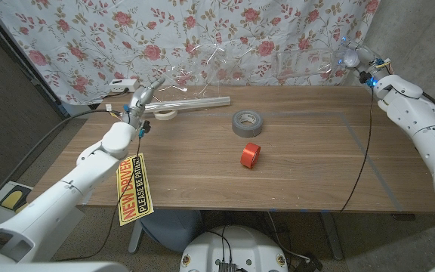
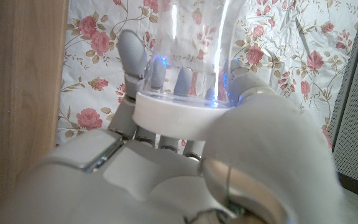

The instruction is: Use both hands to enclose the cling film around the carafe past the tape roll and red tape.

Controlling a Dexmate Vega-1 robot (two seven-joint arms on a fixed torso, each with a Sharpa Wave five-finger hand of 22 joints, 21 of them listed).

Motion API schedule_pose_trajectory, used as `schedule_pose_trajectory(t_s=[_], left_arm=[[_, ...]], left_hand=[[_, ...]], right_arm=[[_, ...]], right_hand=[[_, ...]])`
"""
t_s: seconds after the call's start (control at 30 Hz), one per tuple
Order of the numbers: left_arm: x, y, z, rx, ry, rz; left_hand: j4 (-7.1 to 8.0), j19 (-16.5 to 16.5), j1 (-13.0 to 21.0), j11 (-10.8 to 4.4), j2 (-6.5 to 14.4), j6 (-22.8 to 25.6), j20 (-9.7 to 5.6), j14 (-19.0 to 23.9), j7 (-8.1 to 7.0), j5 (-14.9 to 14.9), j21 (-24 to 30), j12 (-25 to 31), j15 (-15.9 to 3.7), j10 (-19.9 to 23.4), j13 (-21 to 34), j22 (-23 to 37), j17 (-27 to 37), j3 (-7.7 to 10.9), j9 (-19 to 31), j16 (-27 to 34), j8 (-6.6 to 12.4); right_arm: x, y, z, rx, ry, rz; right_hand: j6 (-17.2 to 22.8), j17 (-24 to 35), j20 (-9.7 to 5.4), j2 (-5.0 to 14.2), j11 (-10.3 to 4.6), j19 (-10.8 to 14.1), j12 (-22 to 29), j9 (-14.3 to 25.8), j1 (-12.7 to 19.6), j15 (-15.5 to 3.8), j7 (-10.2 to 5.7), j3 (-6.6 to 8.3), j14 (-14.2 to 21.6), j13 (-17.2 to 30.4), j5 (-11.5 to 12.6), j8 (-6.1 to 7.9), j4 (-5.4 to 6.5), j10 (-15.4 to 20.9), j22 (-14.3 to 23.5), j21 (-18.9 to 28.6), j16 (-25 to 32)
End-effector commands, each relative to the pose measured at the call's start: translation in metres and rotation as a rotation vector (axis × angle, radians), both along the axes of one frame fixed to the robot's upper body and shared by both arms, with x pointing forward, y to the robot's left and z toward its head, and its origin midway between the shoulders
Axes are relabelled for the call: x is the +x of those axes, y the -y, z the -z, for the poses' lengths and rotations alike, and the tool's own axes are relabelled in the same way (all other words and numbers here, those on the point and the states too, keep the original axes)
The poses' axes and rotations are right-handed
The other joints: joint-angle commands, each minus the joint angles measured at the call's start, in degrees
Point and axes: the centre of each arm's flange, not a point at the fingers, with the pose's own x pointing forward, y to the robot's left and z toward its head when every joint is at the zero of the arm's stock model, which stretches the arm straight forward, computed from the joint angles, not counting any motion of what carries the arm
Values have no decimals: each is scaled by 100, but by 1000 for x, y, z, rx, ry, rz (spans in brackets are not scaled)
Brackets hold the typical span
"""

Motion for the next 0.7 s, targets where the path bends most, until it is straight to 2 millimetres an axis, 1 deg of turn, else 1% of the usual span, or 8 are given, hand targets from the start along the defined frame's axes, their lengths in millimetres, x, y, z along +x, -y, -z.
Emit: schedule_pose_trajectory(t_s=[0.03,0.1,0.13,0.23,0.3,0.43,0.5,0.7], left_arm=[[3,-6,-15,31,6,23],[1,-6,-18,84,14,-21],[0,-6,-20,113,7,-40],[1,-8,-19,88,7,-25],[-1,-10,-19,91,-2,-59],[-1,-14,-19,117,-5,-102],[1,-16,-19,137,1,-104],[-3,-18,-24,164,43,-191]], left_hand=[[-16,24,8,-55,-81,19,-7,74,3,-2,9,24,1,29,15,28,18,-24,14,58,34],[-18,67,39,-48,-101,30,-140,92,21,12,23,29,-33,40,18,28,18,-27,16,57,37],[-22,149,102,-31,-118,40,-354,124,39,28,44,35,-92,54,21,26,15,-22,18,55,41],[-25,231,156,-38,-124,51,-494,155,78,36,64,47,-139,87,23,22,12,-15,19,56,44],[-26,245,171,-41,-129,54,-511,168,86,38,64,57,-145,112,24,21,12,-15,19,57,44],[-25,250,195,-25,-154,51,-415,169,96,39,56,53,-90,106,26,20,11,-24,20,50,41],[-20,259,213,-21,-173,45,-285,180,90,39,53,40,-65,72,28,20,12,-32,21,48,38],[-50,530,436,-24,-241,-322,-268,418,117,42,114,0,-26,-47,41,29,24,-15,25,116,-36]], right_arm=[[-1,1,-1,-11,-1,5],[-1,1,-1,-14,0,7],[-1,1,-1,-13,0,8],[-2,1,-2,-11,4,10],[-3,1,-2,-12,6,15],[-4,0,-3,-15,7,16],[-4,0,-4,-17,7,15],[-4,-2,-5,-21,3,17]], right_hand=[[188,14,-703,997,-547,-288,59,16,942,-2233,220,42,1945,34,-26,-21,-4,583,8,50,1348],[193,13,-703,998,-550,-283,54,14,938,-2233,227,45,1942,25,-26,-20,-4,569,13,60,1350],[194,13,-703,997,-550,-283,51,12,937,-2234,207,46,1941,21,-27,-20,-4,567,15,63,1351],[189,13,-703,996,-564,-295,57,9,930,-2233,218,52,1934,18,-28,-23,-4,561,7,63,1352],[193,14,-703,995,-556,-301,56,9,928,-2233,225,54,1932,9,-28,-20,-4,564,5,63,1354],[186,13,-703,995,-580,-317,66,8,920,-2233,220,61,1923,14,-30,-23,-4,555,-4,60,1355],[184,13,-703,996,-566,-321,60,10,917,-2233,220,64,1918,-5,-31,-21,-4,554,-3,65,1356],[182,13,-704,995,-571,-332,74,8,908,-2234,214,71,1911,-10,-32,-21,-4,558,-18,63,1360]])
